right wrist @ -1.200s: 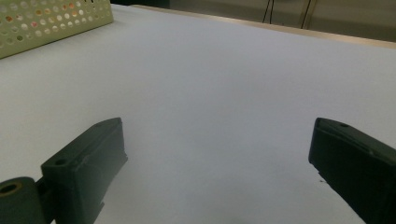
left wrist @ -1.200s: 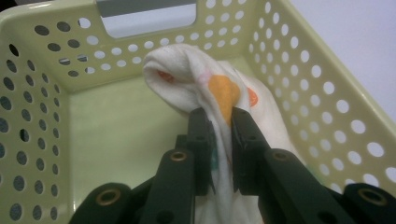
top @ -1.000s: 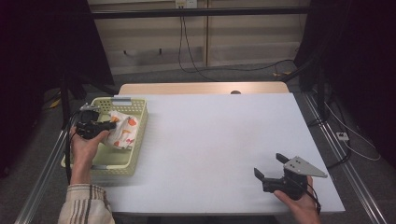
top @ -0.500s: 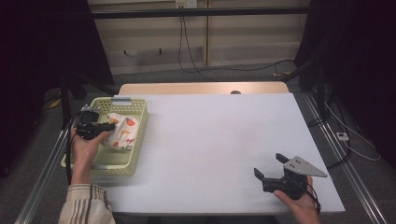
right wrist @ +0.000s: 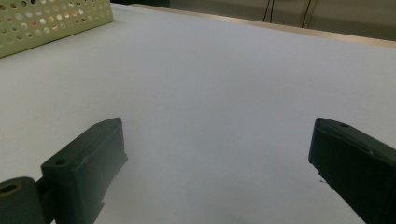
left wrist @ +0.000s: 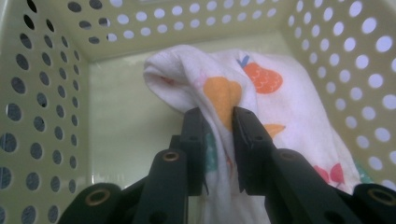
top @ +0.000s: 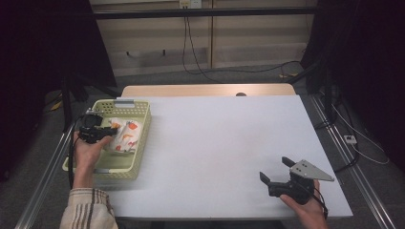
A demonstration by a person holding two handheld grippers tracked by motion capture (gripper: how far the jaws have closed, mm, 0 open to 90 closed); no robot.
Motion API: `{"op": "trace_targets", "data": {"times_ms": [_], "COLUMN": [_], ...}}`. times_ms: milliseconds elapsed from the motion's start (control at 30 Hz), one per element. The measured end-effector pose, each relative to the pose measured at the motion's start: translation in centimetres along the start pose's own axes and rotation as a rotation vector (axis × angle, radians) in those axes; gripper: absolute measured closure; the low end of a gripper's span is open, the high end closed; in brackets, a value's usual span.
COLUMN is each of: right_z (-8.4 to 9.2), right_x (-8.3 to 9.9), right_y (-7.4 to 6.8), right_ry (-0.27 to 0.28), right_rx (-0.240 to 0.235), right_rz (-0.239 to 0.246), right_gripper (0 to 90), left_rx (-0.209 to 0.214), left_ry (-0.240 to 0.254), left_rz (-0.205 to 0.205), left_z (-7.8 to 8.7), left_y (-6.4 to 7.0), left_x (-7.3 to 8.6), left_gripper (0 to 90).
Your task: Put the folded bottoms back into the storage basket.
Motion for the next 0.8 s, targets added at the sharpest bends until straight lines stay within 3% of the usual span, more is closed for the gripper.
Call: {"op": "trace_targets", "data": {"times_ms": [233, 367, 633, 700, 800], "right_z": [0.01, 0.01, 0.04, 0.02, -0.01], "right_x": [-0.02, -0.03, -0.06, -0.06, -0.04], "right_y": [-0.06, -0.02, -0.06, -0.09, -0.09], "right_ry": [0.002, 0.002, 0.004, 0.005, 0.003], "right_rx": [-0.002, -0.002, -0.005, -0.004, -0.004], "right_rz": [0.003, 0.0, 0.002, 0.0, 0.006], "right_gripper": [3.9, 3.9, 3.9, 3.9, 3.9], "left_rx": [-0.005, -0.024, 0.0, 0.008, -0.003], "left_ry": [-0.029, -0.053, -0.022, -0.027, -0.024], "left_rz": [0.007, 0.01, 0.017, 0.0, -0.002], "left_z": [-0.38, -0.45, -0.3, -0.31, -0.29], "left_y": [-0.07, -0.06, 0.17, 0.34, 0.3], "left_x": [0.36, 0.53, 0.16, 0.14, 0.03], "left_gripper": [73.1, 64.5, 54.0, 52.6, 48.2]}}
Point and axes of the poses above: each handheld gripper's, and its own axes: z roughly backward along the jaws, x roughly out of its underside, y roughly to its right, the point moved 10 cm from there along -z, roughly forward along the jaws, and after that the axes turned 6 degrees about x, right-handed, at the moved point
